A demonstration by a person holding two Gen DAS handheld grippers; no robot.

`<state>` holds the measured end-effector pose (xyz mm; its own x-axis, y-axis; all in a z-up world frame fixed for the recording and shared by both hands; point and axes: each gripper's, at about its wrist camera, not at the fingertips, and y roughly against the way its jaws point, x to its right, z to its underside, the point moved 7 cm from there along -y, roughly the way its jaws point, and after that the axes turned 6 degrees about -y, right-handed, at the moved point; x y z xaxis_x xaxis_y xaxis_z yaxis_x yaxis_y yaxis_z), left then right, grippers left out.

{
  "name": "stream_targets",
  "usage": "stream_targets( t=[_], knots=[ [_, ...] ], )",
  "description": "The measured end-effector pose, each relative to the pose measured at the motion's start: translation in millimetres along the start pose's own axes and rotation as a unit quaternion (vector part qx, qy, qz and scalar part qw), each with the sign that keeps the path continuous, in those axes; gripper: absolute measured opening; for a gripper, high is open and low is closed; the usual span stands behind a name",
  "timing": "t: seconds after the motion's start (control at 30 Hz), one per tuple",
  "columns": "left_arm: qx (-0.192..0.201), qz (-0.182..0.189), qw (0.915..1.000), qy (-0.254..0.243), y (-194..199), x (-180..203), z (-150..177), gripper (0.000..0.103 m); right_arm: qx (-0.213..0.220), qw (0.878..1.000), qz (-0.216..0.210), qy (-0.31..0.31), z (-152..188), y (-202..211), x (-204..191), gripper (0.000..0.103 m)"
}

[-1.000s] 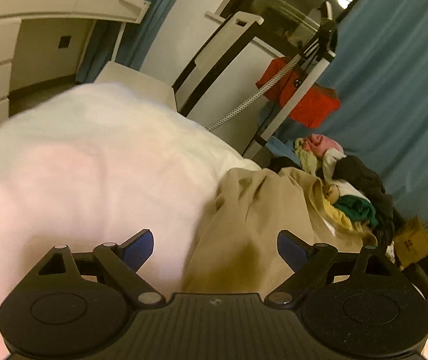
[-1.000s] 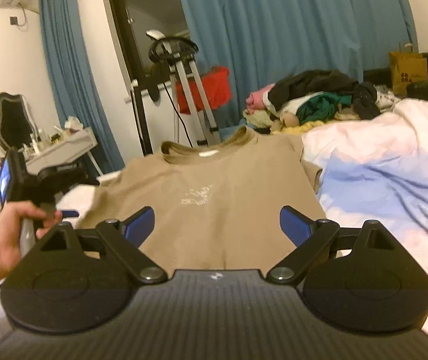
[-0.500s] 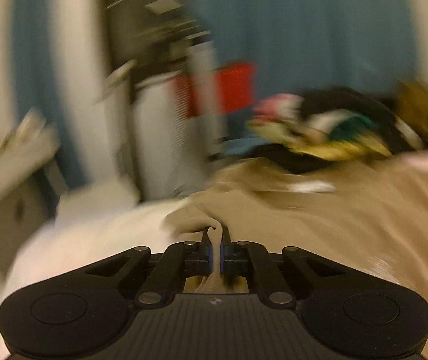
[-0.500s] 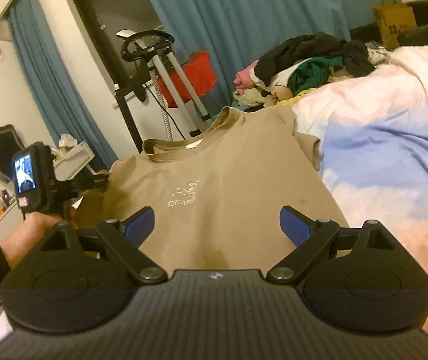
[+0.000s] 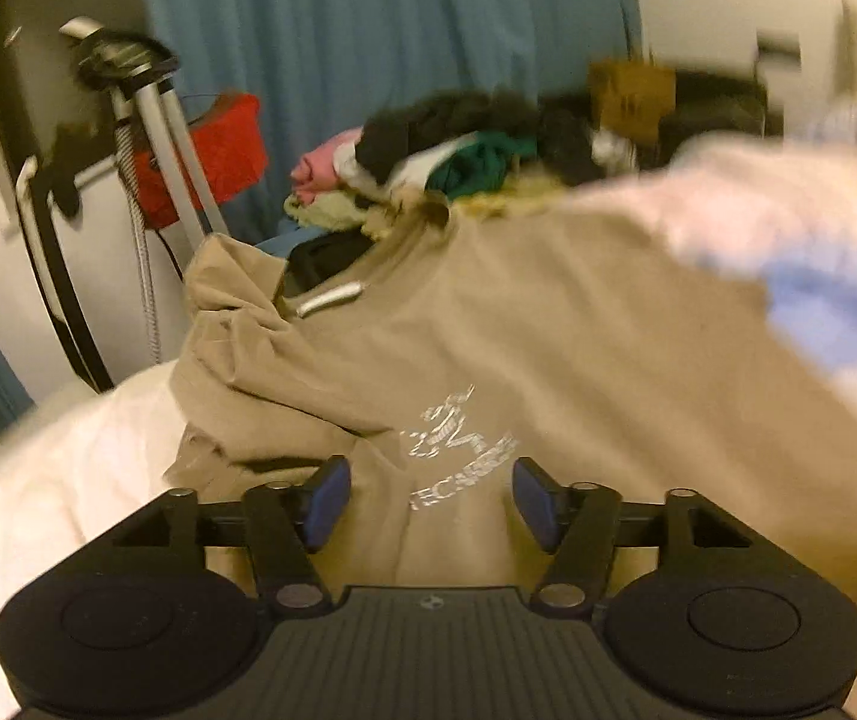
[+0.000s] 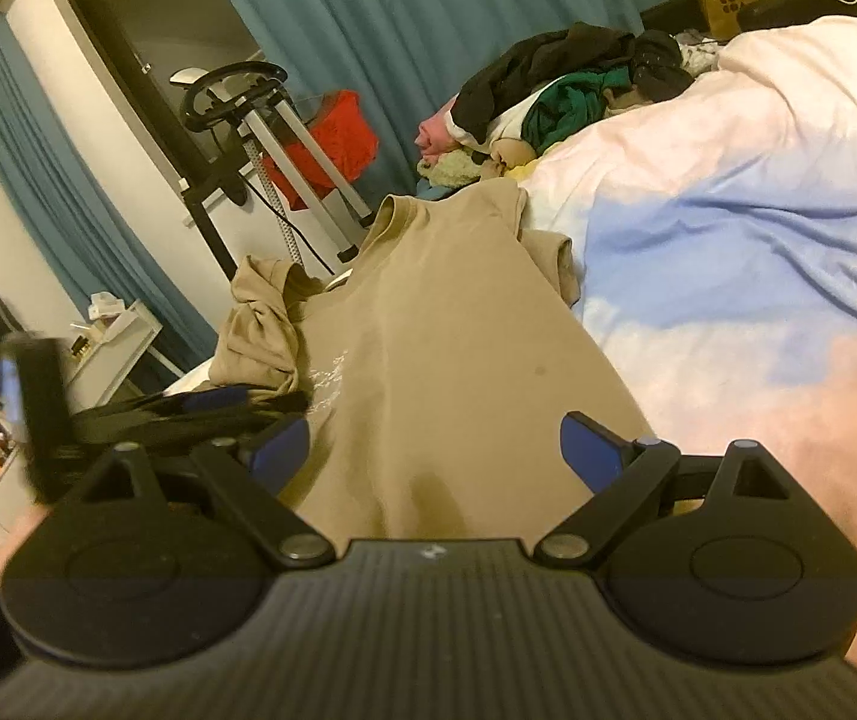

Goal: Fold clothes

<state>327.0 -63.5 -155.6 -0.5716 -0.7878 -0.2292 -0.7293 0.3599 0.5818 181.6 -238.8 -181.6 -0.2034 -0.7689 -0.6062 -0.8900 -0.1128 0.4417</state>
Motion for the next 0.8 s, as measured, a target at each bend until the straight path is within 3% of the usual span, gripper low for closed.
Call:
stream_targets(
  t=[0.1,0.17,0.23,0.37,0.43,0.53,0.6,0.63,0.8],
  knots=[
    [0.033,0.016,0.9953,0.089,24,-27,-7,0.066,-0.002,1.000,0.000,0.000,1,0,-1,0.092],
    [0.044,0.019,0.9867,0.156,23,-48,-12,0.053,-0.004,1.000,0.001,-0.001,2,-1,0,0.092],
    [0.047,0.011,0.9743,0.220,13,-72,-13,0.044,-0.008,1.000,0.002,-0.003,4,-1,1,0.092],
    [0.051,-0.042,0.9444,0.322,-11,-121,-9,0.044,-0.022,1.000,0.005,-0.013,10,-5,6,0.092],
    [0.053,-0.060,0.9357,0.344,-19,-136,-7,0.044,-0.025,1.000,0.008,-0.011,11,-8,7,0.092],
    [0.049,-0.053,0.9355,0.346,-33,-143,-9,0.043,-0.027,1.000,0.010,-0.007,13,-13,7,0.092],
    [0.044,-0.046,0.9407,0.333,-39,-141,-12,0.026,-0.031,0.999,0.010,-0.006,14,-16,8,0.092],
    [0.043,-0.048,0.9426,0.328,-41,-142,-14,0.011,-0.033,0.999,0.012,-0.005,15,-18,9,0.092],
    [0.067,-0.078,0.9462,0.307,-24,-162,-30,0.004,-0.031,0.999,0.026,0.022,18,-18,9,0.092]
  ],
)
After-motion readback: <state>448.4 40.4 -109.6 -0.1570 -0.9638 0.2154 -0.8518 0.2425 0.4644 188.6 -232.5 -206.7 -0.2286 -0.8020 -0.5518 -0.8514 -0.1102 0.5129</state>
